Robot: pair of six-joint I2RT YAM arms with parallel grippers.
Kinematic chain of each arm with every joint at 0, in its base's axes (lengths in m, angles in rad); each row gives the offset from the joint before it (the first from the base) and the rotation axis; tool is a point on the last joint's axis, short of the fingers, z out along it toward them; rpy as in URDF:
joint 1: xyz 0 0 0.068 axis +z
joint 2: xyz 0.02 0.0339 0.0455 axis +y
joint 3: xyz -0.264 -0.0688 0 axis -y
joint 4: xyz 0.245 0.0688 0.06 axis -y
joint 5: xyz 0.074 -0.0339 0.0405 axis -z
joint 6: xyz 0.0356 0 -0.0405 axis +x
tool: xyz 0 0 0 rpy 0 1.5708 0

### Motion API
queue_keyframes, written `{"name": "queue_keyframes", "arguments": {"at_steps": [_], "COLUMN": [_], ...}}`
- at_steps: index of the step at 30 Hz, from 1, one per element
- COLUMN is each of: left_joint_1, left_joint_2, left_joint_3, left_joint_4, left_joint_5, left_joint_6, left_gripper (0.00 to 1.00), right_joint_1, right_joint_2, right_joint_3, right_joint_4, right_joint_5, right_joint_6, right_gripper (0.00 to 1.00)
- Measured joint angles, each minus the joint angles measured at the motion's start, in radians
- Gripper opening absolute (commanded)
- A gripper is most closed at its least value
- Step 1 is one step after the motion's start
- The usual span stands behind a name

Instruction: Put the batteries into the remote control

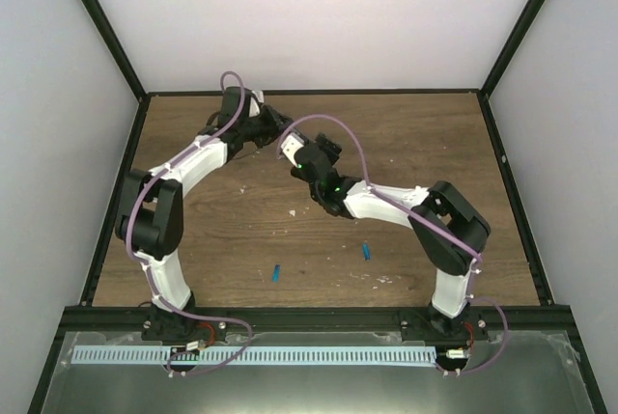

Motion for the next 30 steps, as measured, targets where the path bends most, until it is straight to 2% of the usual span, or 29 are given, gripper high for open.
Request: {"name": "queue_keyframes", "arguments": {"at_steps": [3,5,13,17,21,23,30], "left_joint_1": [0.024,0.044,0.111,0.13,0.135,0.135,0.135], "left_joint_2": [0.0,0.0,0.0,0.0,0.0,0.0,0.0], "left_joint_3": [-0.01,-0.023,-0.057,-0.082,-0.121,-0.143,-0.166], "left_joint_4": [0.035,0.063,0.128,0.176,0.245,0.285,0.361], "left_joint_5": [0.023,0.048,0.177,0.289,0.389,0.431,0.503], "left_joint_6": [0.027,0.044,0.148,0.193,0.206,0.206,0.212], "left_gripper": [0.05,0.05,0.01,0.0,0.0,0.0,0.0], "right_joint_1": [-0.02,-0.042,-0.186,-0.259,-0.278,-0.278,-0.276], "right_joint_2": [-0.046,-0.104,-0.297,-0.364,-0.373,-0.373,-0.322], "right_joint_3": [-0.014,-0.046,-0.119,-0.185,-0.208,-0.208,-0.175], "right_joint_4": [-0.019,-0.027,-0.071,-0.089,-0.128,-0.144,-0.219], "right_joint_5": [-0.051,-0.108,-0.459,-0.665,-0.816,-0.888,-1.044], "right_joint_6": [0.049,0.083,0.202,0.214,0.212,0.211,0.206], "right_gripper": [0.99,1.0,1.0,1.0,0.99,0.95,0.91]}}
